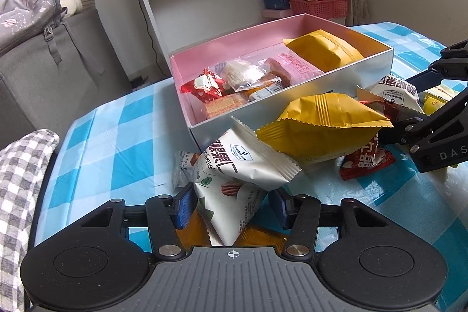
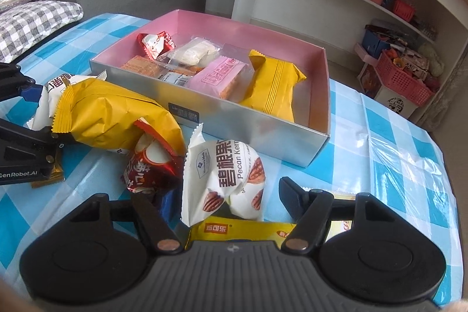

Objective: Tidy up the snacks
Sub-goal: 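Grasp a white pecan pack with left tool while right tool grasps another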

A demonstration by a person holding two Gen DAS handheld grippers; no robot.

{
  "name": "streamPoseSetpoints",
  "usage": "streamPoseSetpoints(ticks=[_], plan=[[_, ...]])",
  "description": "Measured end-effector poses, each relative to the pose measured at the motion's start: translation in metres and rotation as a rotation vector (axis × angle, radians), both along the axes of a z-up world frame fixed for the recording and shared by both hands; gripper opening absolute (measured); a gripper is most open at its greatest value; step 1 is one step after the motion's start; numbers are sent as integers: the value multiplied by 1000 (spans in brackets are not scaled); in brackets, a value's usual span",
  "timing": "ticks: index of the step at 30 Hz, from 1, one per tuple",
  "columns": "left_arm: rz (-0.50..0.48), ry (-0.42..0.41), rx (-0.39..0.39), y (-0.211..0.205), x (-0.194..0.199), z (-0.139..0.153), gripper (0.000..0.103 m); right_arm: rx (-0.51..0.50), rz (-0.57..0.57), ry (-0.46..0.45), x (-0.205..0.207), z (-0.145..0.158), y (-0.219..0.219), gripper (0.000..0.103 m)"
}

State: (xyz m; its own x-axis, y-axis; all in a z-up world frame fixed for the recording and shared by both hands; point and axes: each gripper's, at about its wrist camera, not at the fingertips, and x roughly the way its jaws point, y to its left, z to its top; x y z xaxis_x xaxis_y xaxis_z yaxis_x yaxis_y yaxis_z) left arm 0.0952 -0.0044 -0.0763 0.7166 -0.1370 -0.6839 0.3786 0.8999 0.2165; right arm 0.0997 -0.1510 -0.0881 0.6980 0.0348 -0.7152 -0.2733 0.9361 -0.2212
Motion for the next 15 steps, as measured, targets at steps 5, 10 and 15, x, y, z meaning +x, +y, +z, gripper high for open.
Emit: streamPoseSetpoints(ticks=[5,10,15], plan=[[-2,9,-1,-1,0,2,46,20,1,-12,0,3,2,56],[3,14,-9,1,1,5,45,13,9,-20,-2,3,2,54],[10,18,-27,6,2,11,44,8,7,-21,-2,6,1,54]])
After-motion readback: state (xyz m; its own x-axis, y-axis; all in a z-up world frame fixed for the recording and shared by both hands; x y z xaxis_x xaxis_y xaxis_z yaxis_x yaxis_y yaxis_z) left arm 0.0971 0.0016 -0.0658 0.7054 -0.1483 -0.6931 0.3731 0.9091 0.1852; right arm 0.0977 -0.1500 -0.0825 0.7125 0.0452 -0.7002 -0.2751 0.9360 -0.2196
